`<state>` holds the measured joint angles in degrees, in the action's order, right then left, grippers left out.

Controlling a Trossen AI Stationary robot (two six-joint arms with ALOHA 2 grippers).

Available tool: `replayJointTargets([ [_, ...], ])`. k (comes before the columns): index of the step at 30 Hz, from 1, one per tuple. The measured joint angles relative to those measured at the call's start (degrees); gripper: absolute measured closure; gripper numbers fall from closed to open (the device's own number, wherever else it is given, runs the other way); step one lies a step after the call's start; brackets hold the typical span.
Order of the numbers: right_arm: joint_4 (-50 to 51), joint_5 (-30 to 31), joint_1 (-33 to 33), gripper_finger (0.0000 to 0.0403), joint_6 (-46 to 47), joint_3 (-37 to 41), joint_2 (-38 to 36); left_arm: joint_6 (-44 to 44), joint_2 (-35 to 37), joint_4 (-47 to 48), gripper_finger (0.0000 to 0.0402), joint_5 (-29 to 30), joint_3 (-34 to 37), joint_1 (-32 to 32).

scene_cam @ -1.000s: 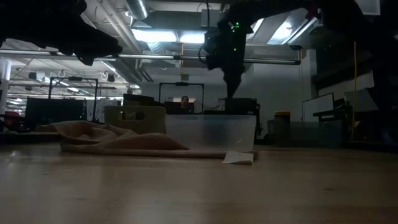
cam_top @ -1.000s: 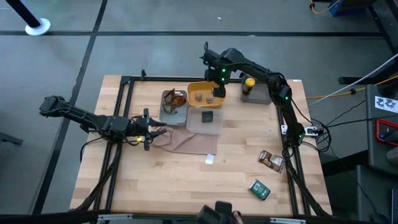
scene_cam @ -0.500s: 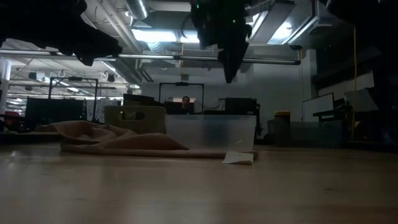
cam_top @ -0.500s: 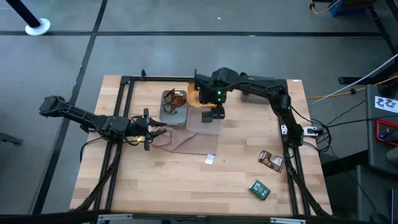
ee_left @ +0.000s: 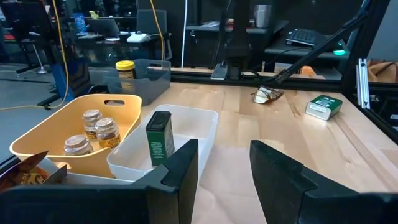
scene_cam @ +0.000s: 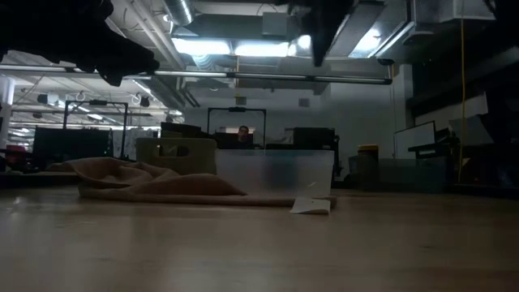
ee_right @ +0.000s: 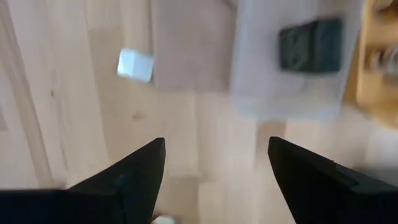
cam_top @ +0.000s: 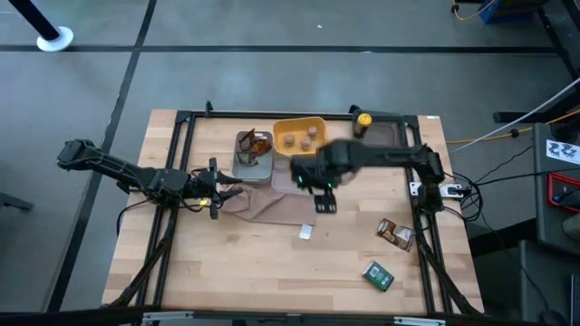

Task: Sort spices by type
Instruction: Put the black seasoning can into the white bin

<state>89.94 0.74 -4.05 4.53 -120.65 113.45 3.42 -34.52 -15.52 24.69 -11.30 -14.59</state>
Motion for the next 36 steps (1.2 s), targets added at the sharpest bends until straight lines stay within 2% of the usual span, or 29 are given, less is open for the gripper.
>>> replayJointTargets([
  [5, 0.12, 5.37, -8.8, 0.0118, 14.78, 9.46, -4.09, -0.02, 0.0, 0.04, 0.0271, 0.0, 0.01, 0.0],
  [10, 0.08, 6.12, -18.55, 0.0118, 31.97, 18.02, -5.33, -0.07, 0.0, 0.08, 0.0271, 0.0, 0.01, 0.0],
  [15, -7.23, 2.86, -27.72, 0.0118, 43.02, 25.59, -5.32, -0.07, -0.02, 0.08, 0.0271, 0.0, 0.01, 0.0],
  [19, -16.06, -4.17, -32.86, 0.0118, 50.73, 29.71, -5.33, 1.5, -0.02, 0.43, 0.0271, -0.02, 0.01, 0.0],
  [22, -19.13, -7.63, -35.52, 0.0118, 61.05, 31.07, -5.29, 2.8, -0.02, 0.47, 0.0271, -0.02, 0.0, 0.0],
  [26, -19.11, -7.5, -39.15, 0.0118, 71.1, 31.23, -5.31, 3.04, -0.02, 0.47, 0.0271, -0.02, 0.01, 0.0],
  [36, -19.0, 2.23, -48.81, 0.0118, 88.91, 31.23, -5.31, 4.09, -0.02, 0.51, 0.0271, -0.37, 0.01, 0.0],
])
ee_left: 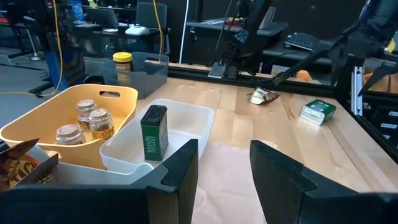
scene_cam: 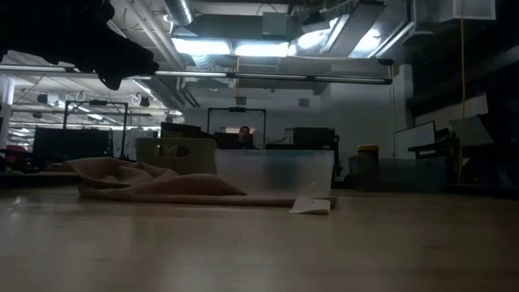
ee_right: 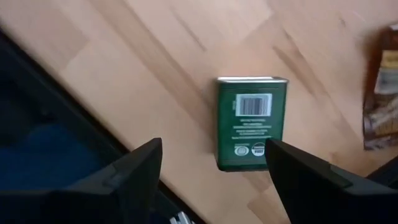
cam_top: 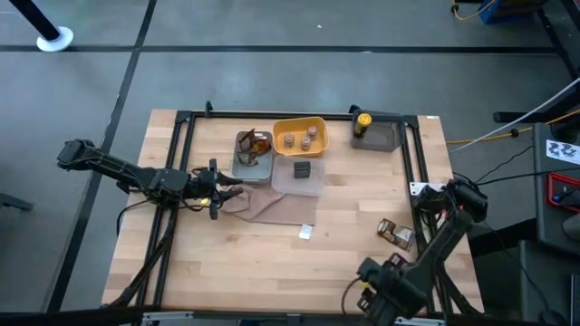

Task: Sort spices by type
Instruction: Put the black seasoning can into the white bin

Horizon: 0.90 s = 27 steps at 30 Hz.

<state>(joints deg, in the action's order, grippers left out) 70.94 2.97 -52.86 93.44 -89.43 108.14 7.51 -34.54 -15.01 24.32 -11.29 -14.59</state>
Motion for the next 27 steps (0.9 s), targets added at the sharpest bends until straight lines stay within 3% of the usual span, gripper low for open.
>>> replayJointTargets([
  [7, 4.71, 1.59, -2.78, 0.0118, 10.47, 0.07, 1.31, 1.41, -0.2, 1.26, 0.0271, -0.07, 0.04, 0.0],
  [27, 5.44, 0.27, -3.0, 0.0118, 9.74, 0.09, 6.95, 4.52, -0.22, 2.92, 0.0271, -0.09, 0.04, -0.02],
])
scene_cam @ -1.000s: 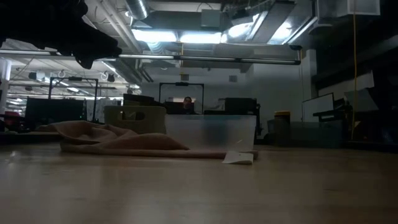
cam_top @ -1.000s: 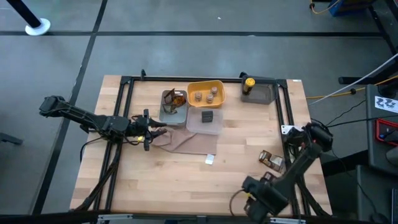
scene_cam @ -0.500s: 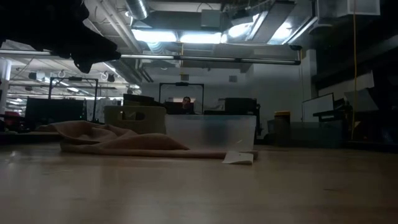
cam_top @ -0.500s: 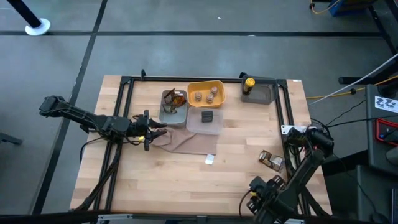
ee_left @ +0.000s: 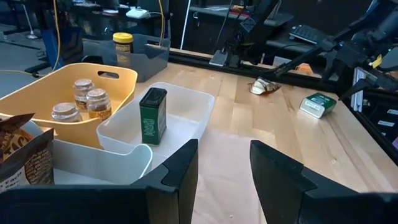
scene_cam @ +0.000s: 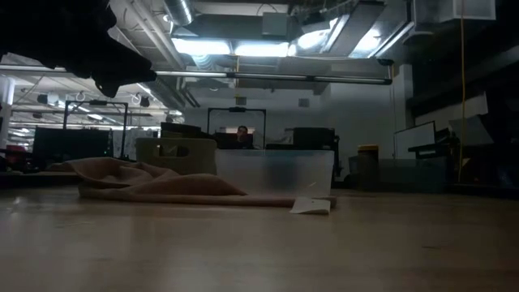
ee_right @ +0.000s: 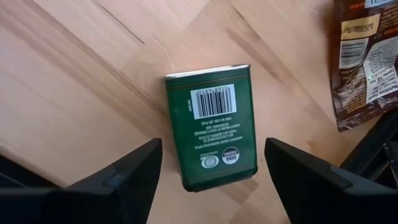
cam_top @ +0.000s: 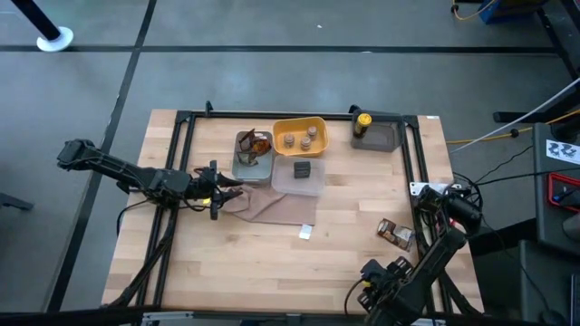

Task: Sort spices by type
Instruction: Put the black seasoning can into the white bin

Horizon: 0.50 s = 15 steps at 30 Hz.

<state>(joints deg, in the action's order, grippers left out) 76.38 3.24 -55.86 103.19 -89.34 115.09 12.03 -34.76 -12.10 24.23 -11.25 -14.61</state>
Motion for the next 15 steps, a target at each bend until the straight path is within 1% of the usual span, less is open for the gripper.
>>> replayJointTargets([
  [3, 0.19, -0.19, 0.1, 0.0118, -0.29, 0.0, 0.0, 0.0, 0.0, 0.02, 0.0271, 0.0, 0.0, 0.0],
  [8, -1.16, 0.14, -0.02, 0.0118, -4.39, 0.0, 0.0, -0.02, 0.0, 0.02, 0.0271, 0.0, 0.0, 0.0],
  [10, -1.72, 0.02, -0.01, 0.0118, -4.67, 0.0, 0.0, -0.31, 0.0, 0.02, 0.0271, 0.0, 0.0, 0.0],
  [15, 0.03, -4.53, 0.91, 0.0118, -4.72, 0.0, 0.0, -0.44, 0.0, 0.02, 0.0271, 0.02, 0.0, 0.0],
])
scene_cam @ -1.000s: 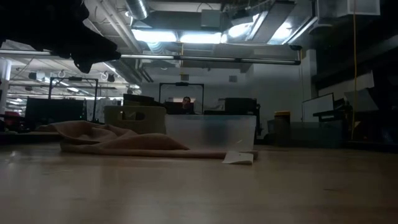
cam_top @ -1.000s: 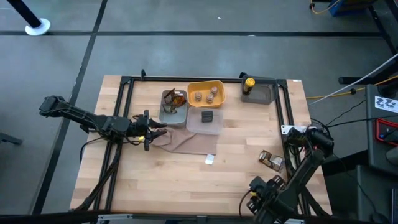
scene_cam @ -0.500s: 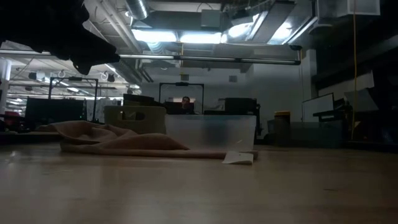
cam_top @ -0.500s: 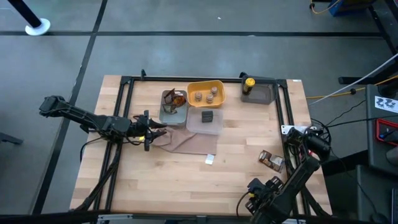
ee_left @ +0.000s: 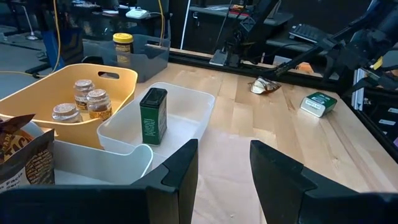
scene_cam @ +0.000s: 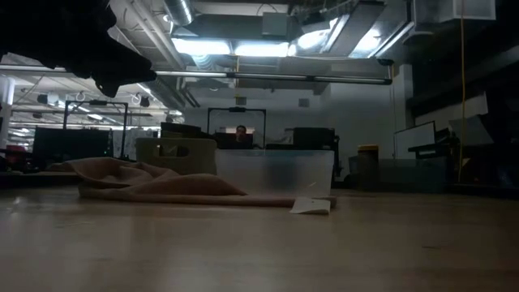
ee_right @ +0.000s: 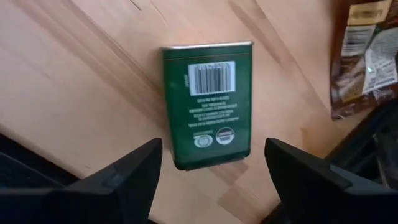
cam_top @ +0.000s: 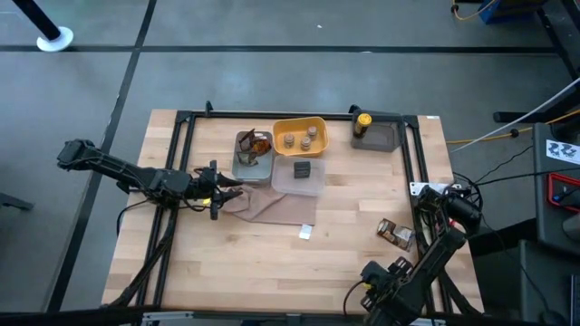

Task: Sort spices by type
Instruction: Put the black seasoning can into the white bin

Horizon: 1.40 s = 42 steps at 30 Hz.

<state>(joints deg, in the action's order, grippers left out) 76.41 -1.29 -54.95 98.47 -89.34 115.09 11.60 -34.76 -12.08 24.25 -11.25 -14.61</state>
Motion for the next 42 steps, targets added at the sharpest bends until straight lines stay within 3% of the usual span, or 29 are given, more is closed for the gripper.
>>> replayJointTargets([
  [8, 0.59, 0.14, 3.04, 0.0118, -6.99, 0.0, -2.05, 0.36, 0.0, 0.63, 0.0271, 0.02, -0.07, 0.0],
  [18, 1.62, -0.17, 7.71, 0.0118, -17.04, 0.0, -2.97, 2.82, 0.0, 12.06, 0.0271, 0.04, -0.07, 0.0],
  [24, 4.14, -0.57, 8.11, 0.0118, -19.34, 0.02, -3.86, -3.01, 0.0, 19.5, 0.0271, 0.1, -0.07, 0.02],
  [27, 4.74, 0.01, 8.03, 0.0118, -19.09, 0.02, -4.13, -1.45, -0.02, 20.65, 0.0271, 0.28, -0.08, -0.07],
  [30, 4.44, 0.25, 8.1, 0.0118, -19.01, 0.02, -4.28, -5.79, 0.52, 18.79, 0.0271, 0.61, -0.08, 0.27],
  [42, 4.69, 0.25, 8.1, 0.0118, -19.09, 0.02, -4.39, -8.98, 20.17, 25.36, 0.0271, -0.39, 0.3, 5.28],
])
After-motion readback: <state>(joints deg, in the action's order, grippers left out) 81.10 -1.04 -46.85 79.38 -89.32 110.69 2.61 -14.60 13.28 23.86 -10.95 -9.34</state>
